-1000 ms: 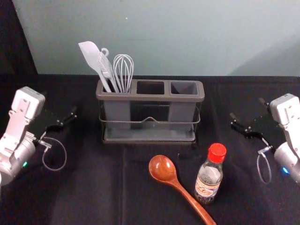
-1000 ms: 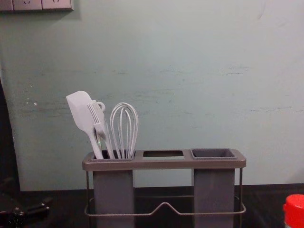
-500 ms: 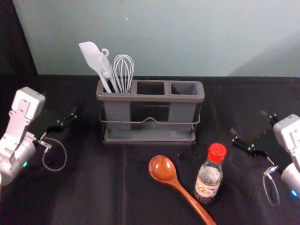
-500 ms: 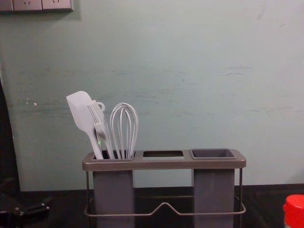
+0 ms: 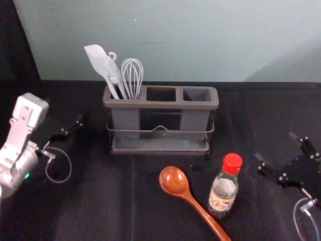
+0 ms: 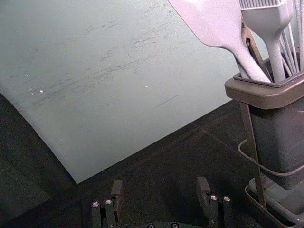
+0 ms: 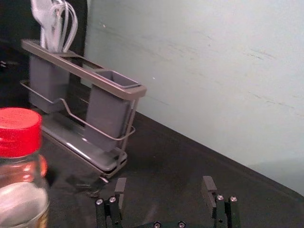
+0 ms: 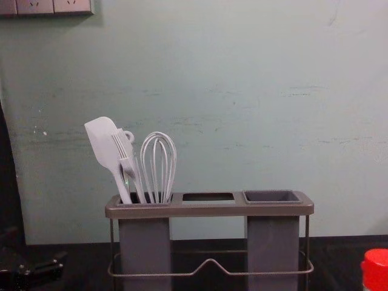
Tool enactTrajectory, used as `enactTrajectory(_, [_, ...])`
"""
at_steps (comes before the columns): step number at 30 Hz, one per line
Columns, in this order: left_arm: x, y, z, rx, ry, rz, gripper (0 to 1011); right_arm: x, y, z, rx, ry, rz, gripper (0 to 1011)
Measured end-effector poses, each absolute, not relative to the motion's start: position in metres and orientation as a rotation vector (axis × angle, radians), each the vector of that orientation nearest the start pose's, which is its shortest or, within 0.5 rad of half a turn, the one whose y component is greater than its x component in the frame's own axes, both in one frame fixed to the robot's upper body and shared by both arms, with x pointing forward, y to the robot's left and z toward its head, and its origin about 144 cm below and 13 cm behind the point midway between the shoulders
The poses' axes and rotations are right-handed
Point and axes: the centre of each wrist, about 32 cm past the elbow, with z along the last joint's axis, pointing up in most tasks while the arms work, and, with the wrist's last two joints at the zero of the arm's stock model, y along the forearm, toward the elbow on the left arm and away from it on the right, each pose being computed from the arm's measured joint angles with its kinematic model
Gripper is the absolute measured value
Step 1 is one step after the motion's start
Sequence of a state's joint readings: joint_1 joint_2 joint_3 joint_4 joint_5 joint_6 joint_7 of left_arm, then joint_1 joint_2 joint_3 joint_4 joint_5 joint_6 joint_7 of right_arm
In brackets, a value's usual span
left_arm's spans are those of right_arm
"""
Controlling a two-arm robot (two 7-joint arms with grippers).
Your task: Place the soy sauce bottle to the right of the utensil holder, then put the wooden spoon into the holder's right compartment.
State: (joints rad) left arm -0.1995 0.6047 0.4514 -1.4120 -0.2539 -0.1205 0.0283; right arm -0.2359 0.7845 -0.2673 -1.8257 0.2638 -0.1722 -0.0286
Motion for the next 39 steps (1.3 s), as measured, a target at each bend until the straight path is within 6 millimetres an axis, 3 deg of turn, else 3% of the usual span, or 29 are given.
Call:
enactTrajectory(14, [0.489, 0.31, 1.14, 0.304, -0.285, 1.248, 1000, 0.354, -0.33, 1.17, -0.14, -0.197, -1.038, 1002])
enactTrajectory(28, [0.489, 0.31, 1.14, 0.305, -0.285, 1.248, 1000, 0.334, -0.302, 1.179, -0.112, -0.146, -0.97, 1003])
enactTrajectory(39, [0.489, 0.31, 1.14, 0.305, -0.285, 1.248, 1000, 0.339, -0.272, 1.169, -0.06, -0.127, -0.942, 1002])
